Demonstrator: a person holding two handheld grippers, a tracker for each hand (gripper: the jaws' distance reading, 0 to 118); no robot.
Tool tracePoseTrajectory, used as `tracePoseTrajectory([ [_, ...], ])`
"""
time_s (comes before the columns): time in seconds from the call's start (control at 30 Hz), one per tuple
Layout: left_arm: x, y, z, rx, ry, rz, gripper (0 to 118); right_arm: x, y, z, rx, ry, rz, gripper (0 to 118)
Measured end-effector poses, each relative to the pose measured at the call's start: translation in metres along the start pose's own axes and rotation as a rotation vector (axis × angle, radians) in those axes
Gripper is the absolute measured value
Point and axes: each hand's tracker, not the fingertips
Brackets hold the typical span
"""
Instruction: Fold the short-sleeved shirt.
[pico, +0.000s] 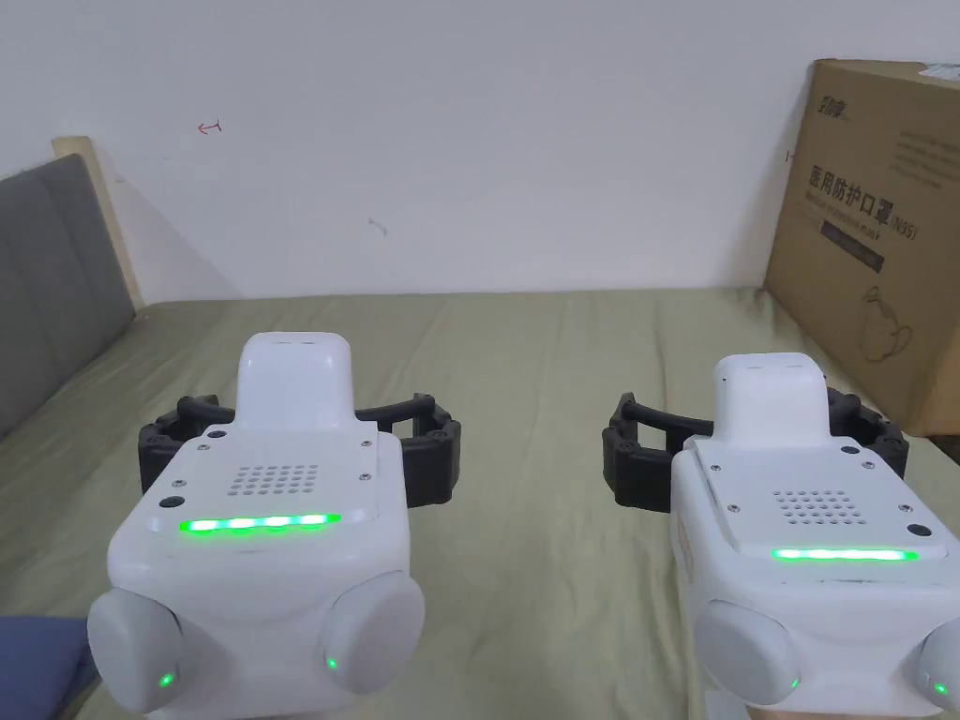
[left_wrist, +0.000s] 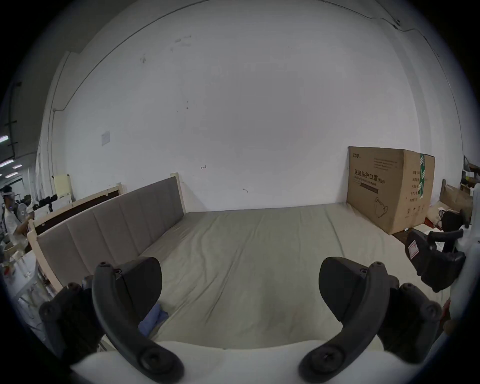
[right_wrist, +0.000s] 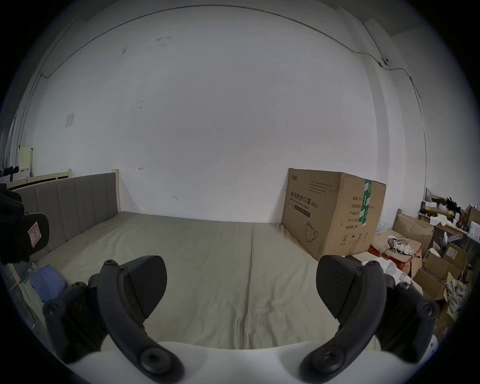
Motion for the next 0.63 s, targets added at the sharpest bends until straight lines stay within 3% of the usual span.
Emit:
tracePoseTrajectory([
  [0.17, -0.003, 0.0, -0.003, -0.004, -0.007, 0.018, 118, 0.0, 0.0, -0.001, 0.0, -0.001, 0.003, 114],
  [0.53, -0.002, -0.01, 0.004, 0.127, 0.002, -0.081, 118, -0.002, -0.002, -0.001, -0.004, 0.004, 0.005, 114],
  [0.63, -0.008, -0.01, 0.001, 0.092, -0.107, -0.044, 118, -0.001, -0.003, -0.001, -0.007, 0.005, 0.0, 114],
])
